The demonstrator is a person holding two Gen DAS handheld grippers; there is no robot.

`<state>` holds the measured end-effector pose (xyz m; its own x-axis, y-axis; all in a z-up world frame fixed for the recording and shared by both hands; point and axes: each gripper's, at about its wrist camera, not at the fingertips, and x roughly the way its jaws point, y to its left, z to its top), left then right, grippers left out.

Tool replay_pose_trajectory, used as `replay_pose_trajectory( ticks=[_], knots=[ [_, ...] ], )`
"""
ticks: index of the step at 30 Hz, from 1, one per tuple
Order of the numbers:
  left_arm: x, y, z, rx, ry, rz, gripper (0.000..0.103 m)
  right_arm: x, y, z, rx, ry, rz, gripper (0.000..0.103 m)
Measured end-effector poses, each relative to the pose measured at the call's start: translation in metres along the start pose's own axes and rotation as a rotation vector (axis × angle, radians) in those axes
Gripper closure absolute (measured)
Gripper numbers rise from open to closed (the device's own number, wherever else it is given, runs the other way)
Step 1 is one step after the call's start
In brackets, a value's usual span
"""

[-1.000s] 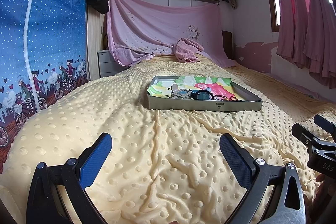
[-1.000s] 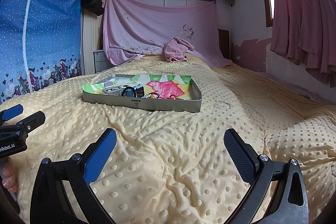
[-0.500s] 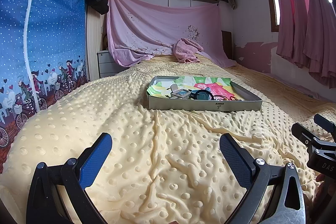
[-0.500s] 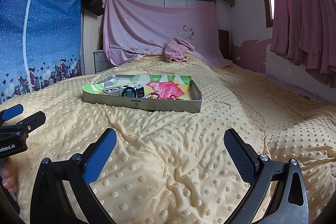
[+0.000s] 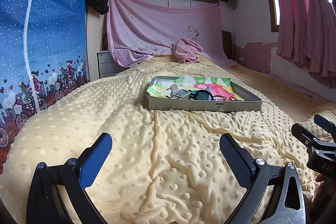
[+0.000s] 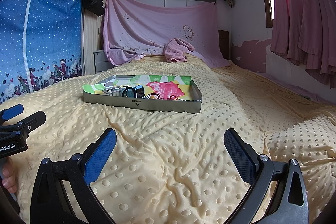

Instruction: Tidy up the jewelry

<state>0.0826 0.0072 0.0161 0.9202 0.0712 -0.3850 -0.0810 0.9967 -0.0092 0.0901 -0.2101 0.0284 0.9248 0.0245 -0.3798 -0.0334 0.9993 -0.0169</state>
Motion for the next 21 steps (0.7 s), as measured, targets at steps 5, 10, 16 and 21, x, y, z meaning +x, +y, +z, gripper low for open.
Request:
replay_pose_trajectory(
  ticks=[5, 10, 16, 21],
  knots=[
    [-0.0002, -0.0004, -0.0002, -0.001, 0.000, -0.001, 0.000, -0.0001, 0.0001, -0.0001, 0.000, 0.000, 0.000, 0.002],
    [-0.0003, -0.0012, -0.0003, -0.001, 0.000, 0.000, 0.000, -0.0002, 0.0002, -0.0003, 0.000, -0.001, 0.000, 0.002],
    [-0.0003, -0.0013, -0.0003, -0.002, 0.000, 0.000, 0.000, -0.0003, 0.0002, -0.0004, 0.000, -0.001, 0.000, 0.002],
    [-0.0006, -0.0002, 0.0019, -0.002, -0.001, 0.003, 0.000, 0.0000, 0.0003, -0.0007, 0.000, -0.001, -0.001, 0.002]
  ],
)
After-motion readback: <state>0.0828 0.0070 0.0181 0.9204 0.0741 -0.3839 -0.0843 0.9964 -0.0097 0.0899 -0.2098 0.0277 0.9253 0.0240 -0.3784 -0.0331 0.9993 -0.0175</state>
